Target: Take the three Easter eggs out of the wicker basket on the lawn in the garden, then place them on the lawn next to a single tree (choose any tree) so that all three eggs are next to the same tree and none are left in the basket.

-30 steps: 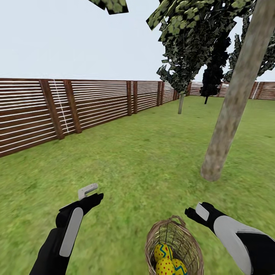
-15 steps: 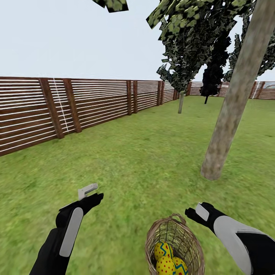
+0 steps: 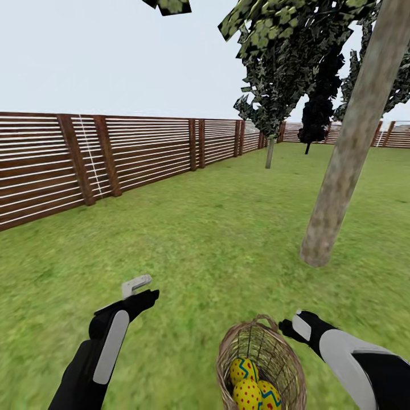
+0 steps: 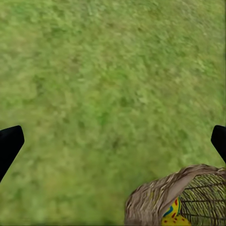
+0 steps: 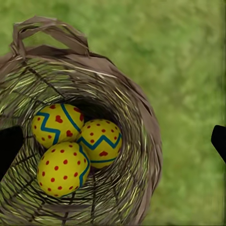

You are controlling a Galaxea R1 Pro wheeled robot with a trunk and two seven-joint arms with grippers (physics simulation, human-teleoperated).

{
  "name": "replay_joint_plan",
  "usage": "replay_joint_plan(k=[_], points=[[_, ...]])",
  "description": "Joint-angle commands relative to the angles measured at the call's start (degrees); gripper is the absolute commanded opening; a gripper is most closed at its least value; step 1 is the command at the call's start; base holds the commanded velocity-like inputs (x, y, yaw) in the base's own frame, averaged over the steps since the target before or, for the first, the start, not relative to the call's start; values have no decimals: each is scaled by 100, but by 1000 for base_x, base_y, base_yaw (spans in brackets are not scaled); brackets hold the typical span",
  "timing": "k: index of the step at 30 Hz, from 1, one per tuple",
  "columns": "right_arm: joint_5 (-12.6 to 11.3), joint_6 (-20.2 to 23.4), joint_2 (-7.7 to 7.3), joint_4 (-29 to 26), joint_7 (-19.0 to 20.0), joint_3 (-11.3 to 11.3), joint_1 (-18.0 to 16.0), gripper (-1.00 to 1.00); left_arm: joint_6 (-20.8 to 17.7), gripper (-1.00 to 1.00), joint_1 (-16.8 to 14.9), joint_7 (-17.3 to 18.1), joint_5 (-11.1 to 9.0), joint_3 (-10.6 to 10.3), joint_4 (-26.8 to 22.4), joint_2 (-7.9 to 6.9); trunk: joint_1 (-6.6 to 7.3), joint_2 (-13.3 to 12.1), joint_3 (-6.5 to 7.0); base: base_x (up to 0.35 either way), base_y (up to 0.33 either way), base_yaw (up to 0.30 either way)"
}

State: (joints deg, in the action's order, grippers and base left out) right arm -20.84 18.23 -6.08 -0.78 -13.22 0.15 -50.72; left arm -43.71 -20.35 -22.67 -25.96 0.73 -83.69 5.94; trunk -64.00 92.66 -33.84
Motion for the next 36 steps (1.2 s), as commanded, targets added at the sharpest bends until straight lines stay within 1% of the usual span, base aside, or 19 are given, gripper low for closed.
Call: replay_joint_plan(k=[1,4,7,14,31,36], points=[[2,-8,4,14,-23,11,13,100,-20,100,-4,-45,-61,3,-13,1,-22,45,-24,0,0,0],[102,-50,8,42,-21,17,36,100,-22,100,-4,-44,-66,5,-21,-7,-88,165,-78,0,0,0],[147,-62,6,44,-1,20,43,100,-30,100,-4,-44,-67,11,-24,-13,-154,285,-132,0,0,0],[167,-64,-30,35,27,28,45,100,-31,100,-4,-44,-67,17,-24,-14,-308,566,-258,0,0,0],[170,-39,-36,31,39,29,45,100,-32,100,-4,-44,-67,30,-24,-23,-681,1248,-563,0,0,0],[169,-28,-141,33,48,29,45,100,-32,100,-4,-44,-67,34,-26,-23,-791,1449,-653,0,0,0]])
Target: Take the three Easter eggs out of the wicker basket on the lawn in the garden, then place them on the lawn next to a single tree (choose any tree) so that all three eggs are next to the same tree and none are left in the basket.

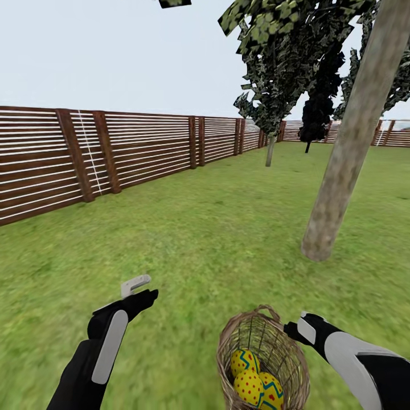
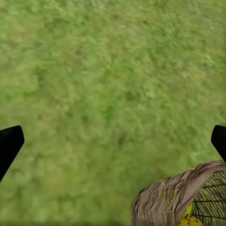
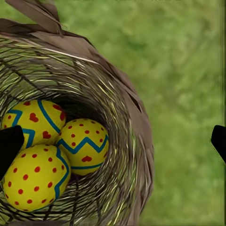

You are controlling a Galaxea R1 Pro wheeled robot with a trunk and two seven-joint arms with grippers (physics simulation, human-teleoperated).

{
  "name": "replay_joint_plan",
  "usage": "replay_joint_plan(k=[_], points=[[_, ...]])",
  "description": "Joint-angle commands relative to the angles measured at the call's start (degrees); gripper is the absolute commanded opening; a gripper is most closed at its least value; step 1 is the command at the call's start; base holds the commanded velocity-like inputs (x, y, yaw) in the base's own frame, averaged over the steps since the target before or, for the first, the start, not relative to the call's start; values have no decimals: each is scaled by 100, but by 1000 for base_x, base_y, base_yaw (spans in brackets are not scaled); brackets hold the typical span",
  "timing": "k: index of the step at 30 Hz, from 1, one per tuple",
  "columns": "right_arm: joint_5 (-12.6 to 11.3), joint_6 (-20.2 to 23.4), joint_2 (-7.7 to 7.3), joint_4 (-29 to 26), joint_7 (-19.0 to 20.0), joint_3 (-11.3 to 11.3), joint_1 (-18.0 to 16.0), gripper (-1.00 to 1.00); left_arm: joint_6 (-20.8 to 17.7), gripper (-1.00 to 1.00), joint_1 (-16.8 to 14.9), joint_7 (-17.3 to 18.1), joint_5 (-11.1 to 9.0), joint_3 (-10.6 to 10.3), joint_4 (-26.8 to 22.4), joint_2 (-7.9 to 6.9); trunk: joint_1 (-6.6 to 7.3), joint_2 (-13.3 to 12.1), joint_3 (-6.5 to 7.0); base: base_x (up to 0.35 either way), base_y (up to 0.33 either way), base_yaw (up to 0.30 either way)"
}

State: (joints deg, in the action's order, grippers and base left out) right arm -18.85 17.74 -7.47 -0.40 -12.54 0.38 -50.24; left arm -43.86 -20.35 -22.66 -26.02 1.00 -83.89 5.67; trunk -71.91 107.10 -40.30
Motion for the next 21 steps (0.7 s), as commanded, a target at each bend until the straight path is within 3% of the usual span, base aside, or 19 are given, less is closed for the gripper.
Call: replay_joint_plan(k=[1,7,21], points=[[-30,24,-43,-4,-4,6,-4,100,-18,100,-4,-46,-61,9,-9,4,-22,44,-24,0,0,0],[-31,36,-182,-4,148,8,-4,100,-23,100,-4,-46,-63,15,-47,2,-154,285,-132,0,0,0],[-23,37,-201,-4,164,15,-4,100,-29,100,-4,-46,-191,19,-92,-66,-461,847,-383,0,0,0]])
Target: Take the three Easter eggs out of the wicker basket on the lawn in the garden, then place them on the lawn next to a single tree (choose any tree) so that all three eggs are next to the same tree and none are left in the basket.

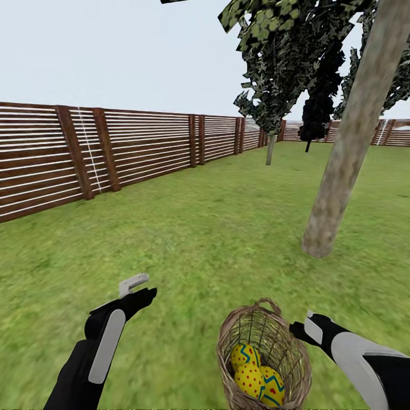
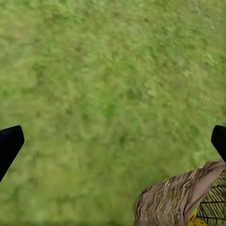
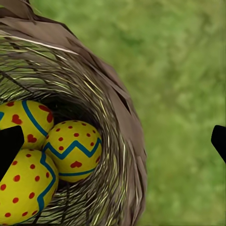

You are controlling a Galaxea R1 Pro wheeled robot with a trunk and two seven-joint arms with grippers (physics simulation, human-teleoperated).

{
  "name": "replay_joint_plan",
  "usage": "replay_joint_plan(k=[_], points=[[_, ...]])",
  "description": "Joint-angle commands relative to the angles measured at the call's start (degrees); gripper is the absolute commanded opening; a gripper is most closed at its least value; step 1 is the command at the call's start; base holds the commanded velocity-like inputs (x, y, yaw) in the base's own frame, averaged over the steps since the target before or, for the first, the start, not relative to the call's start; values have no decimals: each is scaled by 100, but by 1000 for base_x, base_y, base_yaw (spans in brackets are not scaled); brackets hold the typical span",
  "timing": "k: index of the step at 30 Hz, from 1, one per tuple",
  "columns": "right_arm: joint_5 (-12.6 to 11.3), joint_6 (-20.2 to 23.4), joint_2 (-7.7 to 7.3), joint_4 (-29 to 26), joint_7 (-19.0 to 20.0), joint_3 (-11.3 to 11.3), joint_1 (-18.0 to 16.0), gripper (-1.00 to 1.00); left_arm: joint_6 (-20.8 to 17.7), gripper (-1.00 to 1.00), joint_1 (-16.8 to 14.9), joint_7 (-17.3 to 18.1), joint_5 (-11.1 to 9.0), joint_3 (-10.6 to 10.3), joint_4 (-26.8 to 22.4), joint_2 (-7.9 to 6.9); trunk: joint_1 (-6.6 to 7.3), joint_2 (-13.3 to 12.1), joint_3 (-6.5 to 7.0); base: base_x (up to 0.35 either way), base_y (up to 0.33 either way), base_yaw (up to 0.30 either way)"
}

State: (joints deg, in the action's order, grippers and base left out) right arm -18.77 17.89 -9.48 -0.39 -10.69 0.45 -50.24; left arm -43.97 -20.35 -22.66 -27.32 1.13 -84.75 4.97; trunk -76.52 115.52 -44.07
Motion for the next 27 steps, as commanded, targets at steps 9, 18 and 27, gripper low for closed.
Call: replay_joint_plan(k=[9,18,27], points=[[-26,22,-1,-5,-21,8,-4,100,-16,100,-4,-46,-63,3,-6,4,-198,365,-168,0,0,0],[-13,22,-1,-3,-21,8,-4,100,-23,100,-4,-46,-63,2,-6,4,-395,726,-329,0,0,0],[-13,22,-1,-5,-21,8,-4,100,-24,100,-4,-46,-63,10,-6,4,-593,1087,-491,0,0,0]])
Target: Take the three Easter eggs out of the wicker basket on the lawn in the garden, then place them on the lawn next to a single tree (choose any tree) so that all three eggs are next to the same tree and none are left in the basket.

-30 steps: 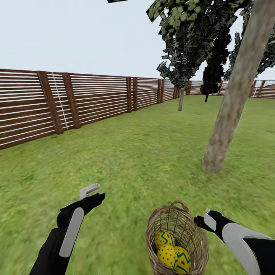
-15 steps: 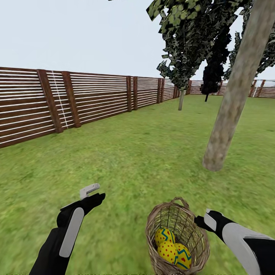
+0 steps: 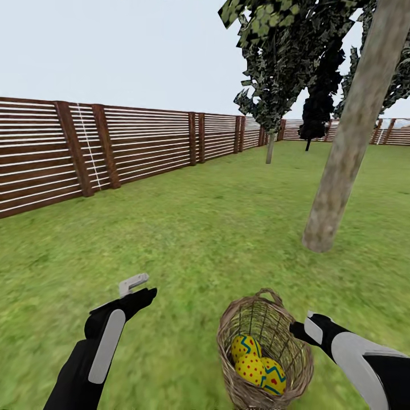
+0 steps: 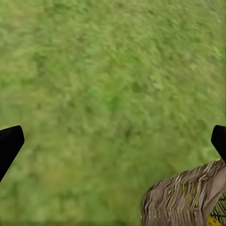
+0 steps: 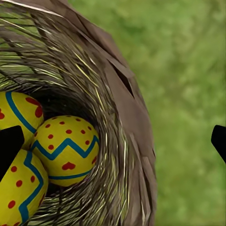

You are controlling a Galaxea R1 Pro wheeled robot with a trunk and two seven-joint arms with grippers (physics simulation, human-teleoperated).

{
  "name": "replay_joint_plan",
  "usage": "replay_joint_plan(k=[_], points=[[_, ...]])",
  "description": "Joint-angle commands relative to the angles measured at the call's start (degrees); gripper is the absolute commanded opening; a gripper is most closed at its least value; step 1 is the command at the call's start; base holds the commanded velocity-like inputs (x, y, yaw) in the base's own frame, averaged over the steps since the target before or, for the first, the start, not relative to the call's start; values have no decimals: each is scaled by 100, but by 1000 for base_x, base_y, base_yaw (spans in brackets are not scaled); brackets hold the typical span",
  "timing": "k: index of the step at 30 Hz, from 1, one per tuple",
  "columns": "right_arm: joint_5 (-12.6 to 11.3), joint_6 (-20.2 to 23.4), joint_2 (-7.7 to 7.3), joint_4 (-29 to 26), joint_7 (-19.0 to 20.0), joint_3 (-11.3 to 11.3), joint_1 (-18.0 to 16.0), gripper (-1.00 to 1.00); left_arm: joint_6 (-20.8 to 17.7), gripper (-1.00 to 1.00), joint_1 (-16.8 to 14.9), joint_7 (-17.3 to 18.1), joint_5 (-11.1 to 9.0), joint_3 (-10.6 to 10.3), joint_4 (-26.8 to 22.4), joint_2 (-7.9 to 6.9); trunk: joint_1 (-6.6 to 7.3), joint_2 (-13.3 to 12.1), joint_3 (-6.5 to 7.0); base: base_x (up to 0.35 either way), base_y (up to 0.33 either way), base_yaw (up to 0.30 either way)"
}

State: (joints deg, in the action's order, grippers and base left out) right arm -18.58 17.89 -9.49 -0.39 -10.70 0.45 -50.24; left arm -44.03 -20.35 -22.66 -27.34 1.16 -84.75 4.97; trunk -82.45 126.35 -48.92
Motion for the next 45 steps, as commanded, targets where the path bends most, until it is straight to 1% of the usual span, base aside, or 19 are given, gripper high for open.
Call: replay_joint_plan(k=[1,12,16,18,21,25,31,45], points=[[-31,22,0,-5,-20,7,-4,100,-18,100,-4,-46,-61,7,-6,4,-22,44,-24,0,0,0],[-31,22,-36,-5,-20,7,-4,100,-18,100,-4,-46,-61,7,-6,4,-263,485,-222,0,0,0],[-31,22,-151,-5,-13,7,-4,100,-18,100,-4,-46,-61,7,-6,2,-351,646,-293,0,0,0],[-31,22,-166,-5,-12,9,-4,100,-18,100,-4,-46,-61,7,-6,2,-395,726,-329,0,0,0],[-17,22,-173,-5,-11,14,-4,100,-18,100,-4,-46,-61,7,-6,4,-395,726,-329,0,0,0],[112,22,-169,-1,-11,10,-4,100,-18,100,-4,-46,-61,7,-6,-1,-395,726,-329,0,0,0],[159,22,-167,4,-11,8,-4,100,-17,100,-4,-46,-61,7,-6,-2,-527,967,-437,0,0,0],[166,21,-167,4,-11,7,-4,100,-18,100,-4,-46,-61,7,-6,-2,-834,1528,-688,0,0,0]])
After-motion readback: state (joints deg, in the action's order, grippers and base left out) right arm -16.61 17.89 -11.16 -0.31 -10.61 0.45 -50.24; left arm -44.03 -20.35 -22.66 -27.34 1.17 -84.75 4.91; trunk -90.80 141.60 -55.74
